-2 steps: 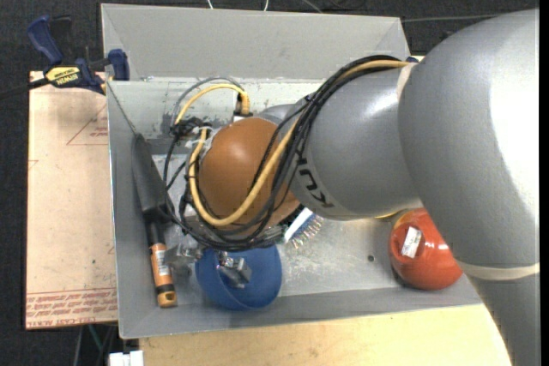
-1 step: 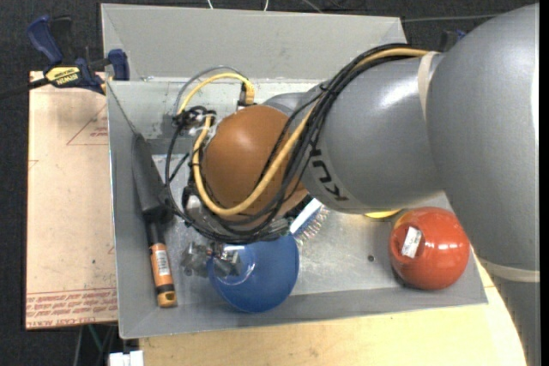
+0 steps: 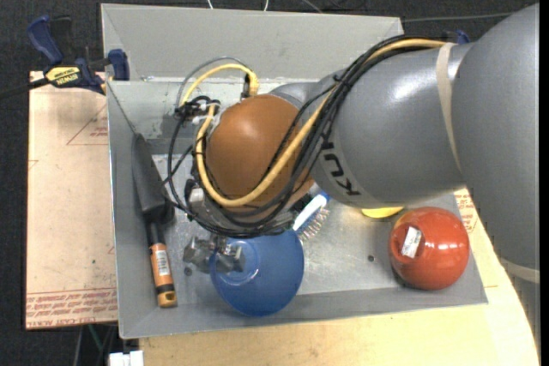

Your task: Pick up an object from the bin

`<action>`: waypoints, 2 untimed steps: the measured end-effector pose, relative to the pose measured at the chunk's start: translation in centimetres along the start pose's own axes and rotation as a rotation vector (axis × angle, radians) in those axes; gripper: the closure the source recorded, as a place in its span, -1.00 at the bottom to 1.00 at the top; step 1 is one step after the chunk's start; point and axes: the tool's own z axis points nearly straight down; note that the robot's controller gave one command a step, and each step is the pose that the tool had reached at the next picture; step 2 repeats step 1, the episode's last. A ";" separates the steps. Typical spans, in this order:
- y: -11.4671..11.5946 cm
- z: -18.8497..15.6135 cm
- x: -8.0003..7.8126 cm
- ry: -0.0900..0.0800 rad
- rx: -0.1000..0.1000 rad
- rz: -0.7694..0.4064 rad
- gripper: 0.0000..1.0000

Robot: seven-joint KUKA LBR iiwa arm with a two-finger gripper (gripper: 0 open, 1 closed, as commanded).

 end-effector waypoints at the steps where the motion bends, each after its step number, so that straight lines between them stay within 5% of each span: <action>1: 0.0 -2.6 -0.1 0.000 -0.002 0.002 1.00; 2: 0.0 -2.6 -0.1 0.000 -0.002 0.002 1.00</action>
Offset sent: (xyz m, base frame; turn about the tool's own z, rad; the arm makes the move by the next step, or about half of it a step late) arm -0.0004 0.0002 0.0248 0.0009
